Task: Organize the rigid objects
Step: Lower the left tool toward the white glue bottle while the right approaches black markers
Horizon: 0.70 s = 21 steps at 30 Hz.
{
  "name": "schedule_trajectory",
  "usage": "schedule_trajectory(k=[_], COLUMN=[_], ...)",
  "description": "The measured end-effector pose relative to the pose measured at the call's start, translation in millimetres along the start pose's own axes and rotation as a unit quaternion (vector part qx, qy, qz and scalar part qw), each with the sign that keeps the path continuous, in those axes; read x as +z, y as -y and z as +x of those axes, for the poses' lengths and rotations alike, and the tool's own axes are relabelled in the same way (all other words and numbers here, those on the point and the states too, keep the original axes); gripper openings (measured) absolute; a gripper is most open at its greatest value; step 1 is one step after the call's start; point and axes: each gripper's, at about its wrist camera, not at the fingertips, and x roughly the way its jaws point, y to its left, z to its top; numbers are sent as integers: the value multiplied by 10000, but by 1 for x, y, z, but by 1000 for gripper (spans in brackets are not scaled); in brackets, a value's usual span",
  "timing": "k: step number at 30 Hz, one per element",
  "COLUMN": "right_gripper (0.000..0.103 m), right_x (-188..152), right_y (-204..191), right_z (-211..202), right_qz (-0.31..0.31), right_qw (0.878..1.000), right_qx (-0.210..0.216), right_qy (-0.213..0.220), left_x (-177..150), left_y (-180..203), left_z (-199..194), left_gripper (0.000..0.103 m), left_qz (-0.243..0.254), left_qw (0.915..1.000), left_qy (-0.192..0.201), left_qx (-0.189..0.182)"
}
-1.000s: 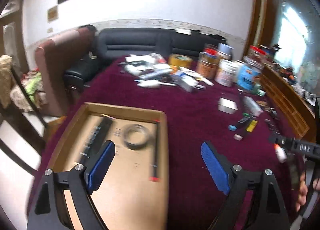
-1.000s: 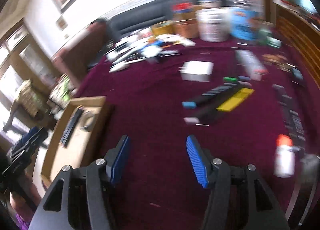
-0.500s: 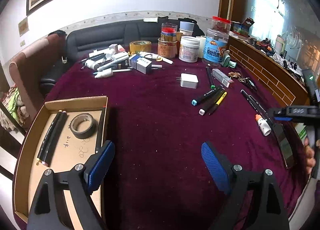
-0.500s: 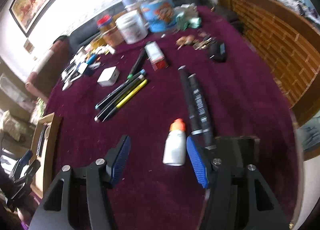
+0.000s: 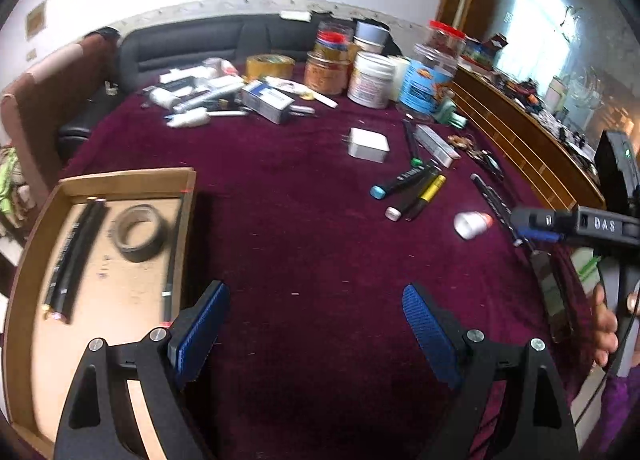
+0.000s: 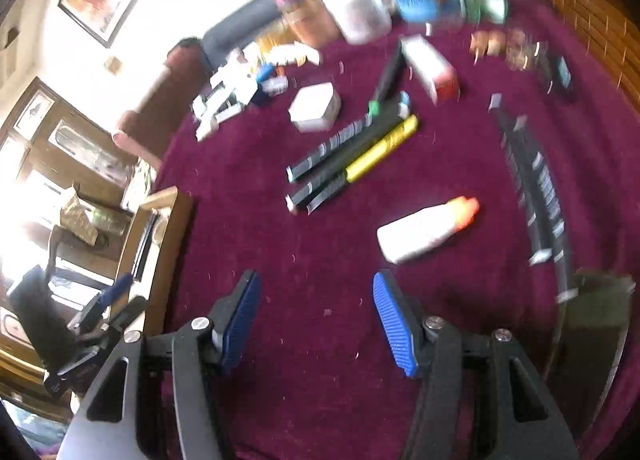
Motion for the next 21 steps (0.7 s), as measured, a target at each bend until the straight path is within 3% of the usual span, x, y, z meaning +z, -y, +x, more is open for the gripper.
schedule_trajectory(k=[3,8,12,16,21], right_gripper=[58,58,58,58,58], right_x=[5,-1,-1,1,3], right_y=[15,49,67,81,104], right_z=[-18,-34,-39,-43,-52], right_qz=[73,539,645,716,877], right_qw=[9977,9955,9948,9944,9933], right_qx=[-592,-621,-602,-549,-487], right_qy=[309,478,501,545,573], left_x=[9,36,58,74,77], left_y=[16,65,118,163,207], left_z=[8,23,48,88,135], left_gripper=[91,91,91,91,91], left_qz=[172,1010,2252,3086,4121], left_qw=[9992,9917,9703,9473,9083], left_qy=[-128,132,541,406,309], left_qx=[-334,-789,-698,-757,-658])
